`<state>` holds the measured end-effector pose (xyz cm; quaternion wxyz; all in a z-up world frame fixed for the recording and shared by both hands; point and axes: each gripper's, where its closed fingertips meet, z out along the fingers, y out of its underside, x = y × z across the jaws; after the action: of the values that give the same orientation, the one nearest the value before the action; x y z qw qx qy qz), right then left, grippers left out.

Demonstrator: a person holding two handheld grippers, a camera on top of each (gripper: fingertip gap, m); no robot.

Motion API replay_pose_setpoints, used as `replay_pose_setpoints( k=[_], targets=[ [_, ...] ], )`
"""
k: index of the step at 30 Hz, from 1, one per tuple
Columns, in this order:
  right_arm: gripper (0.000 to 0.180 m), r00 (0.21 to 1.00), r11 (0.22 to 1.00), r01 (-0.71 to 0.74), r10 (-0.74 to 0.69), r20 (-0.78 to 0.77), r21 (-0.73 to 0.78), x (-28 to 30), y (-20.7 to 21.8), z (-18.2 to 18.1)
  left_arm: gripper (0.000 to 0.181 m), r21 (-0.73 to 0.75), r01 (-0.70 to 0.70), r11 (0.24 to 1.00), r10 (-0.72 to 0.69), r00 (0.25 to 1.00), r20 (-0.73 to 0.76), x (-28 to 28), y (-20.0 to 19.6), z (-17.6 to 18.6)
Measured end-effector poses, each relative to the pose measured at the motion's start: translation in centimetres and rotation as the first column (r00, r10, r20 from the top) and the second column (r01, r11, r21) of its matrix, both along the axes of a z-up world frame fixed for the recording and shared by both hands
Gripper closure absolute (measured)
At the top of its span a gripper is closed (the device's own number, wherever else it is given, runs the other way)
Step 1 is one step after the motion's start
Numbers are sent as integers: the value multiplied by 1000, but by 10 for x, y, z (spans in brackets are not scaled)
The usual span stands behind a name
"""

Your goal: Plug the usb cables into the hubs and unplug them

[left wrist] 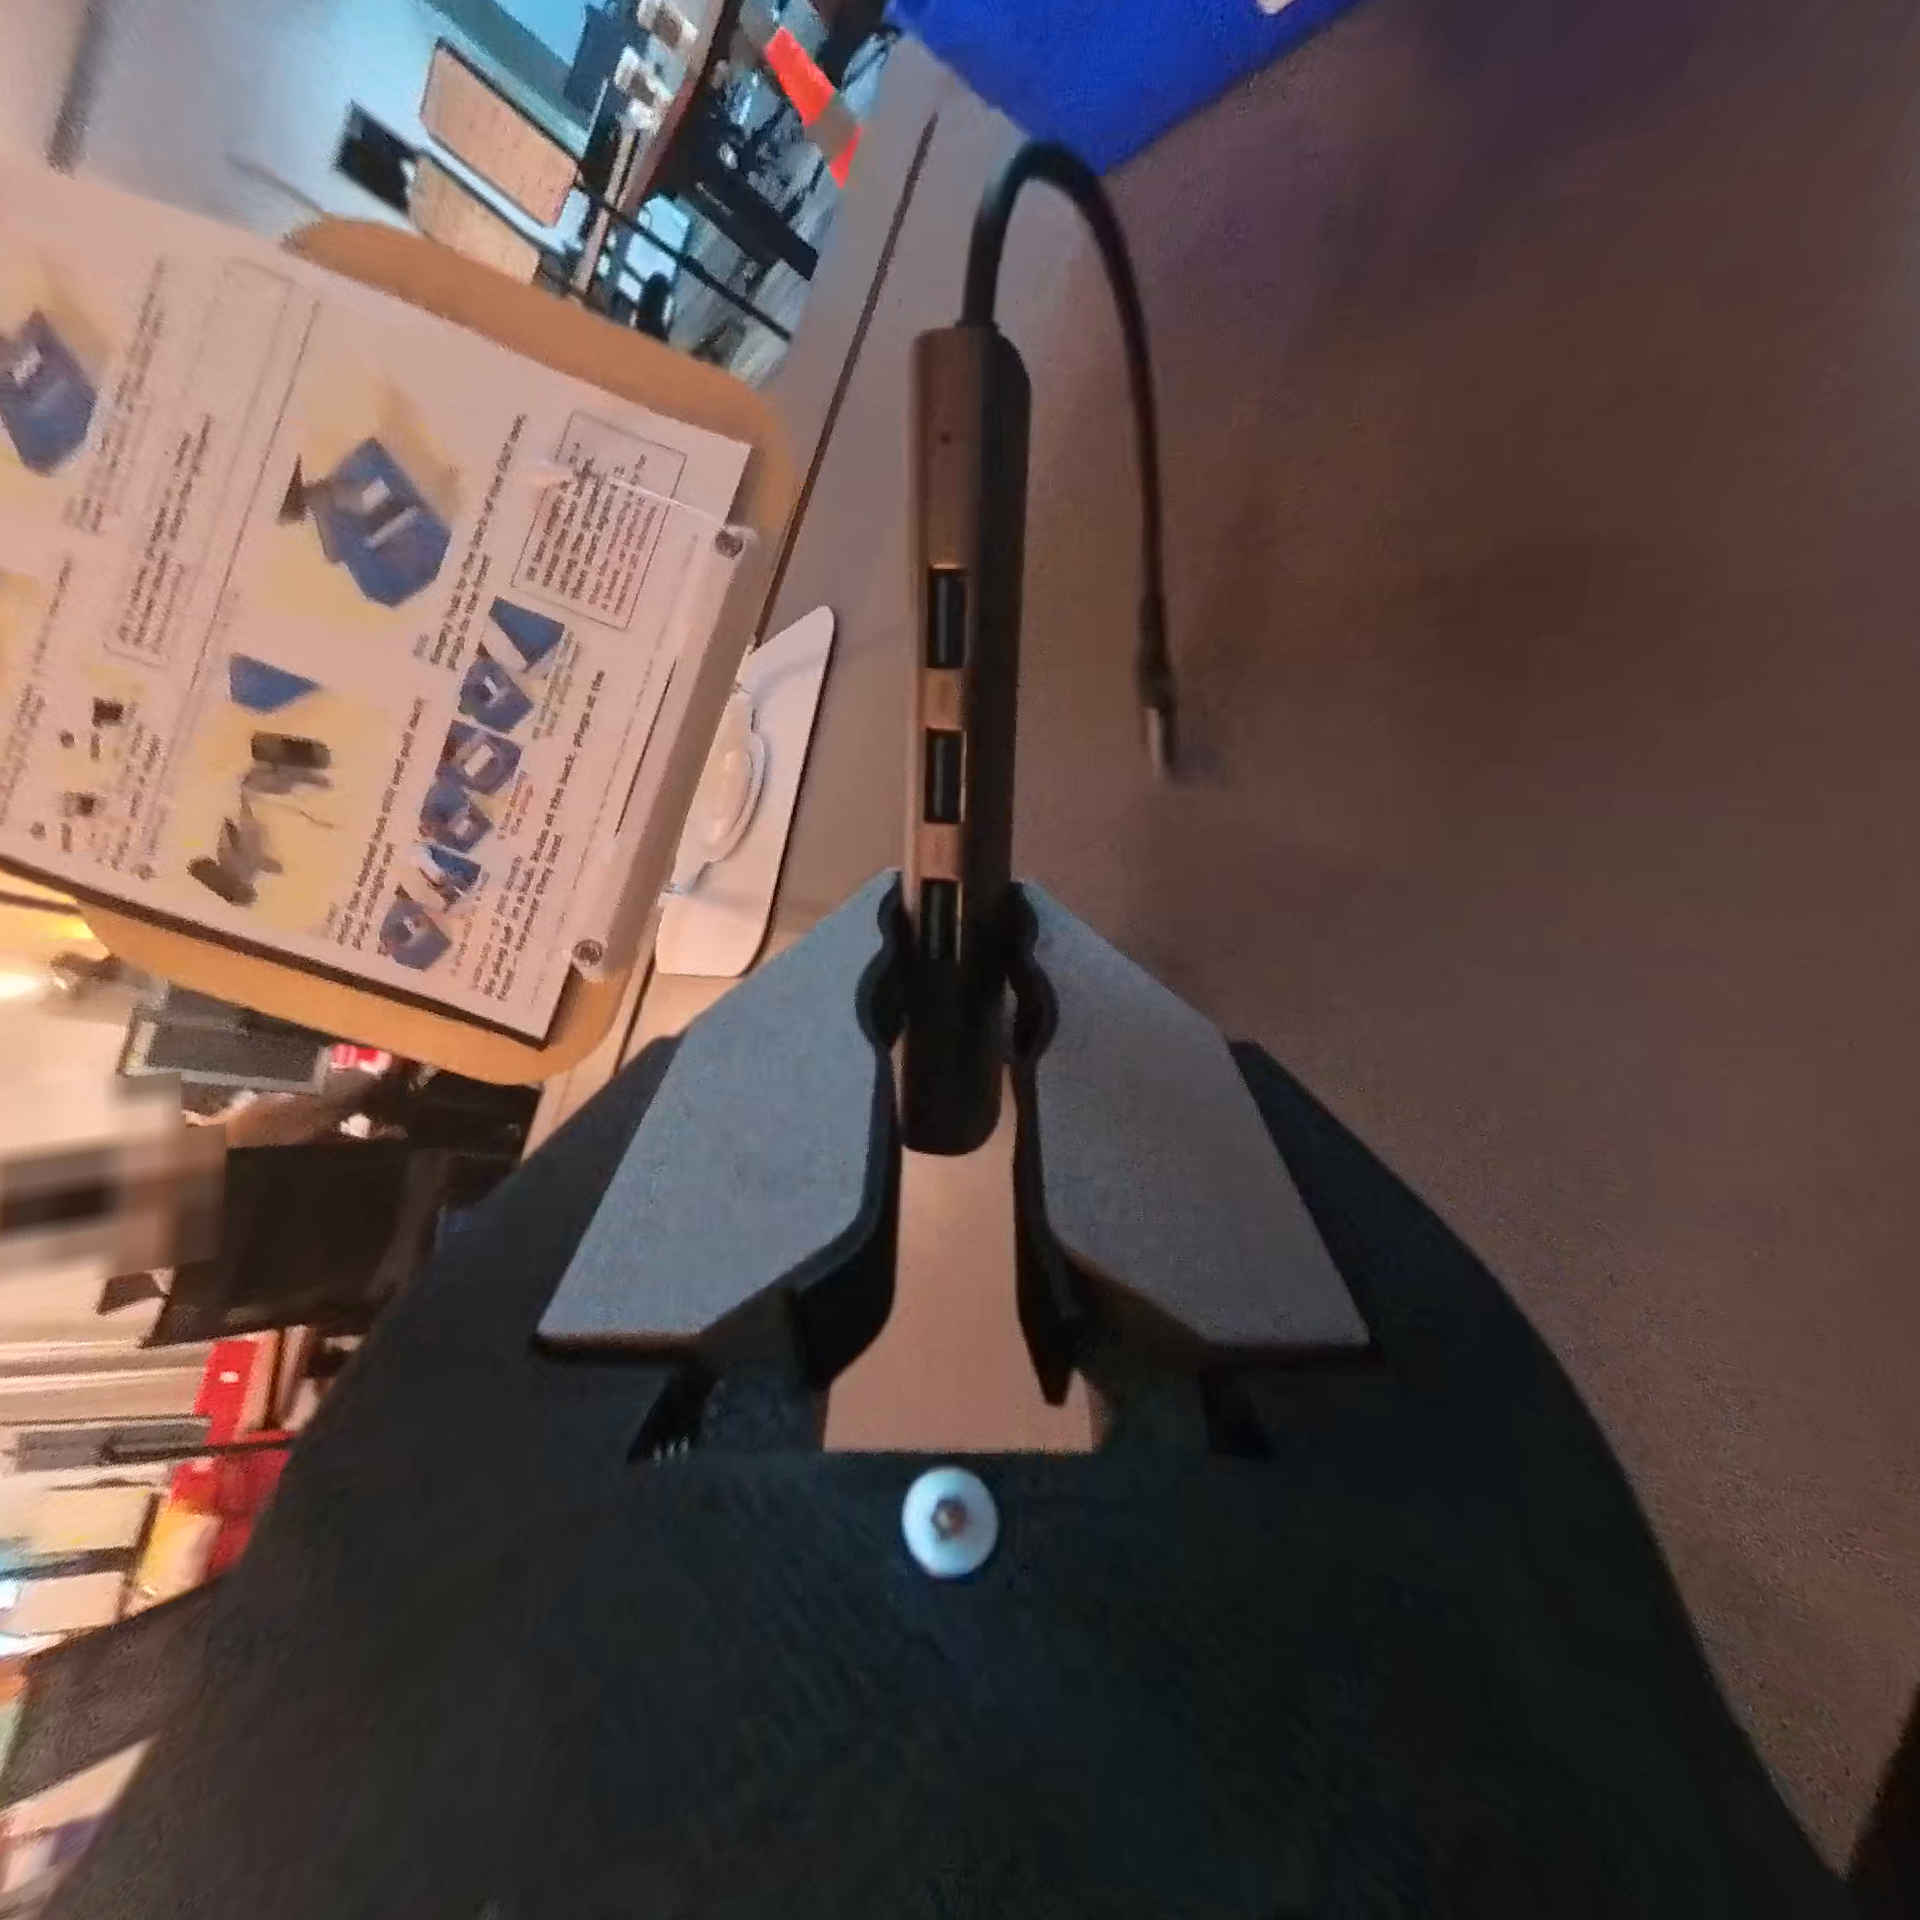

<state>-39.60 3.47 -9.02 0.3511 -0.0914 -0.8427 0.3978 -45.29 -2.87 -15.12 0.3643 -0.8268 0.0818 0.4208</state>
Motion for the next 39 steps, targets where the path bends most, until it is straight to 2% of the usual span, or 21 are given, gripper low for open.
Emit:
replay_pose_setpoints(
  k=[2,4,9,10,11,13,16,17,19,21,22,25,30,31,33,39],
  targets=[
    [145,998,999,-42,41,-40,-4,5,-14,4,166,-39,3,999,-5,998,-64,2,1,1],
    [137,996,997,-67,68,-61,32,9,-26,-1,166,-71,15,997,-25,990,-137,4,3,3],
    [137,998,991,-58,62,-25,123,-3,-39,-32,166,-39,157,987,-162,972,-173,27,18,10],
    [151,998,986,-50,55,-27,157,-5,-37,-38,166,-33,167,985,-170,971,-165,29,18,10],
    [162,997,982,-44,54,-51,186,-6,-36,-40,166,-41,166,985,-171,974,-146,29,17,7],
    [163,997,977,-32,46,-66,210,-7,-35,-40,166,-16,161,987,-162,980,-116,29,15,6],
    [164,992,961,103,-82,-93,258,-22,-13,-38,162,-4,59,998,-60,993,-101,10,-8,13],
    [166,984,948,162,-135,-117,272,-28,-2,-37,159,13,19,1000,-18,999,-44,4,-20,13],
    [166,970,932,237,-210,-126,274,-37,16,-35,154,14,-83,996,79,981,178,-8,-47,-2],
    [166,964,933,265,-248,-98,245,-41,25,-34,148,-52,-172,984,178,908,380,-14,-73,-26],
    [166,960,933,280,-267,-89,228,-43,29,-33,146,-82,-184,980,201,878,435,-15,-82,-36],
    [166,948,921,319,-311,-69,224,-48,40,-35,139,-143,-137,980,192,834,518,-7,-92,-58],
    [166,944,915,329,-325,-56,235,-51,45,-41,138,-259,-107,960,239,792,562,-1,-91,-89],
    [166,946,916,324,-321,-50,235,-51,44,-43,156,-252,-105,962,233,793,563,-1,-88,-91],
    [166,947,918,318,-316,-47,238,-52,44,-45,173,-270,-89,959,230,798,556,-2,-86,-94],
    [166,962,936,265,-274,5,230,-53,36,-58,181,-258,-159,953,277,806,524,-27,-94,-86]
  ],
)
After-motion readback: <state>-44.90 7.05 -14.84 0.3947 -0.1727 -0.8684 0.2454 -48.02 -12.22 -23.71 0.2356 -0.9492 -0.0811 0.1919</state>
